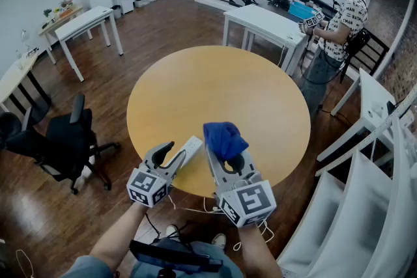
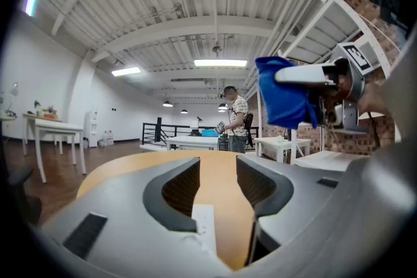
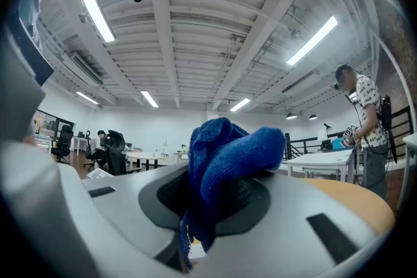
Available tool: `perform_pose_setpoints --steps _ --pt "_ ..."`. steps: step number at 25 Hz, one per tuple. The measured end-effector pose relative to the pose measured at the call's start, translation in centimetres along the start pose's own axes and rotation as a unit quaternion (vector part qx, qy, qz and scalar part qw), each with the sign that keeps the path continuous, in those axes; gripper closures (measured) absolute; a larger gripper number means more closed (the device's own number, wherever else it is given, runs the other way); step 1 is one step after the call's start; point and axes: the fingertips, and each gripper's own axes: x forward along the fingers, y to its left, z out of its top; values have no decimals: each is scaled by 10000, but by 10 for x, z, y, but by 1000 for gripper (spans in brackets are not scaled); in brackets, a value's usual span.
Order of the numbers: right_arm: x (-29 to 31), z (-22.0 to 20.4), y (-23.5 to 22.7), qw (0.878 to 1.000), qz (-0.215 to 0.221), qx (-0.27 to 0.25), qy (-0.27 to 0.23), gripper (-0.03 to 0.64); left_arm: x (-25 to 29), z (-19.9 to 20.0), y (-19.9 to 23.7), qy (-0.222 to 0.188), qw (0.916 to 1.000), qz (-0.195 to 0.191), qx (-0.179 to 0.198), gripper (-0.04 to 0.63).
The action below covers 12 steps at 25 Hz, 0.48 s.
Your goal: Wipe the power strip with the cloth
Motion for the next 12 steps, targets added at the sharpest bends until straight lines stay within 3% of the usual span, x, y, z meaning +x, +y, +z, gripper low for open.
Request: perform_pose_setpoints --steps 6,12 --pt "7 -1 6 9999 153 -36 -48 551 5 -74 26 762 9961 354 -287 337" --pt "9 -8 11 9996 270 -12 67 551 3 -119 31 1286 9896 522 -374 316"
